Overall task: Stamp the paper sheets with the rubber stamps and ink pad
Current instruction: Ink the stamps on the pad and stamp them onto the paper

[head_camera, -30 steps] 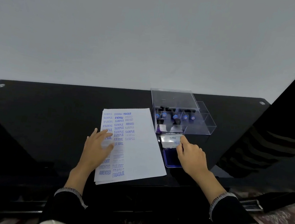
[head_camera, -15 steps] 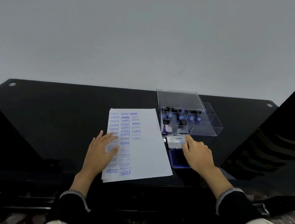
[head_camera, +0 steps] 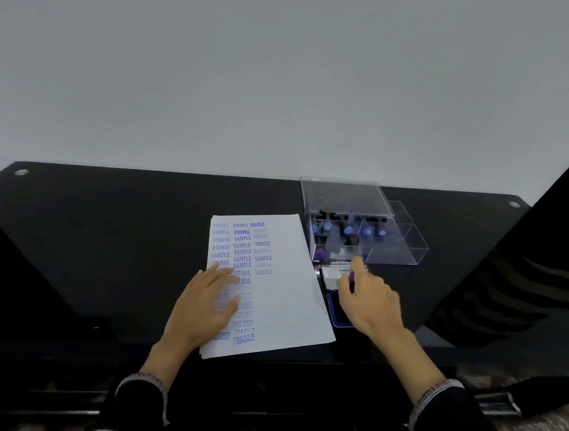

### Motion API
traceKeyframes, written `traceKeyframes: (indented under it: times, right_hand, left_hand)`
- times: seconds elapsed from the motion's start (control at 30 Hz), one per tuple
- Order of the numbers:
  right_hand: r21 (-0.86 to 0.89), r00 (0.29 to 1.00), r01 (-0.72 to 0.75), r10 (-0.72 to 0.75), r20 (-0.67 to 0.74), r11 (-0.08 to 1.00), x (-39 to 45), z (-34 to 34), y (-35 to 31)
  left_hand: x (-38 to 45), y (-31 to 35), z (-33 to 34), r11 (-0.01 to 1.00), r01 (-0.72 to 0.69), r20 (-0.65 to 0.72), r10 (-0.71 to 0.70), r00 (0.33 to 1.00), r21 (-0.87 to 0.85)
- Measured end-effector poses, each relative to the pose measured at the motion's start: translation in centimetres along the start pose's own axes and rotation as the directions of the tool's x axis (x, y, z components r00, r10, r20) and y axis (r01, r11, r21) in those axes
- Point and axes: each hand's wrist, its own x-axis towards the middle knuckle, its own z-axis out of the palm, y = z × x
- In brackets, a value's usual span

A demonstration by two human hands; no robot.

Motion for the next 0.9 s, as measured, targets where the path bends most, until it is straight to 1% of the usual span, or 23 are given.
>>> traceKeyframes:
  times: [0.03, 0.07, 0.1, 0.13, 0.23, 0.33, 0.47, 0.63, 0.77, 0.9]
  right_hand:
    - [0.132, 1.0, 0.018, -0.021, 0.023, 0.991, 0.0, 0.4, -0.9]
    - [0.279, 0.998, 0.024, -0.04, 0.055, 0.96, 0.0, 0.8, -1.8]
    - [0.407, 0.995, 0.015, -0.054, 0.086, 0.913, 0.1, 1.3, -2.8]
    - [0.497, 0.993, 0.0, -0.061, 0.105, 0.868, 0.3, 1.8, -3.7]
    - [0.597, 0.993, -0.017, -0.054, 0.101, 0.802, 1.1, 3.3, -5.8]
    - [0.618, 0.989, 0.027, -0.111, 0.098, 0.785, 2.4, 4.4, -6.7]
    - [0.554, 0.977, 0.074, -0.171, 0.126, 0.829, 4.1, 5.0, -7.2]
    - [0.491, 0.955, 0.112, -0.23, 0.187, 0.864, 5.5, 5.1, -8.5]
    - [0.476, 0.941, 0.135, -0.263, 0.213, 0.869, 5.4, 5.4, -9.0]
    - [0.464, 0.941, 0.147, -0.268, 0.207, 0.874, 5.2, 5.8, -8.9]
  left_hand:
    - [-0.1, 0.1, 0.0, 1.0, -0.012, -0.002, 0.012, 1.0, -0.004]
    - [-0.2, 0.2, 0.0, 1.0, -0.017, 0.001, 0.017, 1.0, -0.006]
    - [-0.3, 0.4, -0.1, 1.0, -0.019, 0.012, 0.019, 1.0, -0.006]
    - [-0.4, 0.6, -0.2, 1.0, -0.018, 0.035, 0.018, 0.999, -0.006]
    - [-0.3, 0.9, -0.4, 1.0, -0.018, 0.122, 0.016, 0.992, 0.02]
    - [-0.1, 0.8, -0.3, 0.999, -0.038, 0.13, 0.033, 0.991, 0.035]
    - [0.4, 0.2, -0.1, 0.998, -0.037, 0.137, 0.03, 0.99, 0.048]
    - [1.0, -0.3, 0.1, 0.999, -0.01, 0.183, 0.003, 0.983, 0.038]
    - [1.3, -0.1, 0.3, 0.998, -0.011, 0.162, 0.001, 0.987, 0.056]
    - [1.1, 0.0, 0.5, 0.993, -0.033, 0.146, 0.016, 0.989, 0.116]
